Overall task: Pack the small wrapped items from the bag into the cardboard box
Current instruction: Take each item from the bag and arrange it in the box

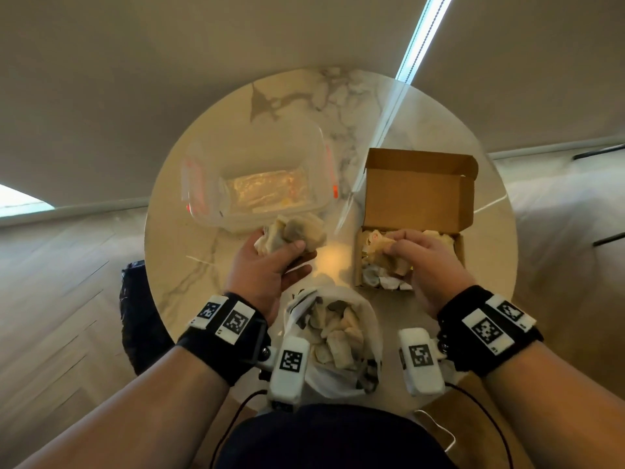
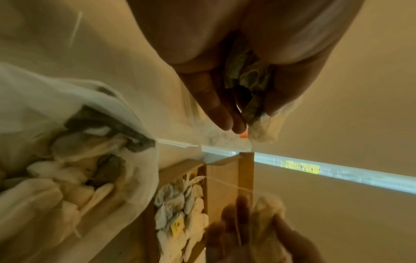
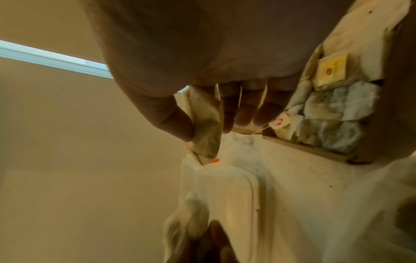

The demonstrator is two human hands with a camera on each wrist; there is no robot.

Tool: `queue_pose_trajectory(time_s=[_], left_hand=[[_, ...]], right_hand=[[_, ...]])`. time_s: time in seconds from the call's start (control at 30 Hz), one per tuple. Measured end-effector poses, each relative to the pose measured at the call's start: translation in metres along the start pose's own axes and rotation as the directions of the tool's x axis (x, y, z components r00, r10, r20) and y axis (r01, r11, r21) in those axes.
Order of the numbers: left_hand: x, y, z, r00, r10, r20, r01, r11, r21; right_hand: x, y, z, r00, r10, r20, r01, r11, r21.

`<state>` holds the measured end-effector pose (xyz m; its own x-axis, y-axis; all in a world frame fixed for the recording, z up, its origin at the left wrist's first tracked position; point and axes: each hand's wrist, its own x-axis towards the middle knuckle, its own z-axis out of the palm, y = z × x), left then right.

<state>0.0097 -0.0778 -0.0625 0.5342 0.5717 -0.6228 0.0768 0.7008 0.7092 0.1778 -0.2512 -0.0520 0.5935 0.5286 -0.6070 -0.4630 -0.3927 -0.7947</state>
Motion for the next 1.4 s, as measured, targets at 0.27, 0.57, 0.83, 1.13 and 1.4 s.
queue_pose_trajectory(time_s=[0.27, 0.57, 0.83, 1.13, 1.4], left_hand=[[-0.009, 0.006, 0.051, 0.981, 0.008, 0.195, 0.013, 0.994, -0.105], [-0.003, -0.002, 0.052, 0.997, 0.061, 0.037, -0.058, 0.995, -0.084], [-0.009, -0.003, 0.057, 0.991, 0.08, 0.111, -0.07, 0.993, -0.097], [-0.003, -0.005, 0.069, 0.987, 0.157, 0.044, -0.153, 0.984, -0.092], [0.013, 0.004, 0.053, 0.981, 0.173, -0.087, -0.181, 0.979, -0.098]], right_hand=[[-0.012, -0.015, 0.017, 0.986, -0.168, 0.024, 0.167, 0.985, 0.037], [-0.02, -0.012, 0.021, 0.982, -0.186, 0.037, 0.185, 0.982, 0.029], [-0.017, -0.009, 0.019, 0.973, -0.215, 0.08, 0.211, 0.976, 0.047], [-0.012, -0.001, 0.002, 0.962, -0.18, 0.205, 0.196, 0.979, -0.06], [-0.013, 0.018, -0.047, 0.945, -0.055, 0.321, 0.18, 0.91, -0.373]])
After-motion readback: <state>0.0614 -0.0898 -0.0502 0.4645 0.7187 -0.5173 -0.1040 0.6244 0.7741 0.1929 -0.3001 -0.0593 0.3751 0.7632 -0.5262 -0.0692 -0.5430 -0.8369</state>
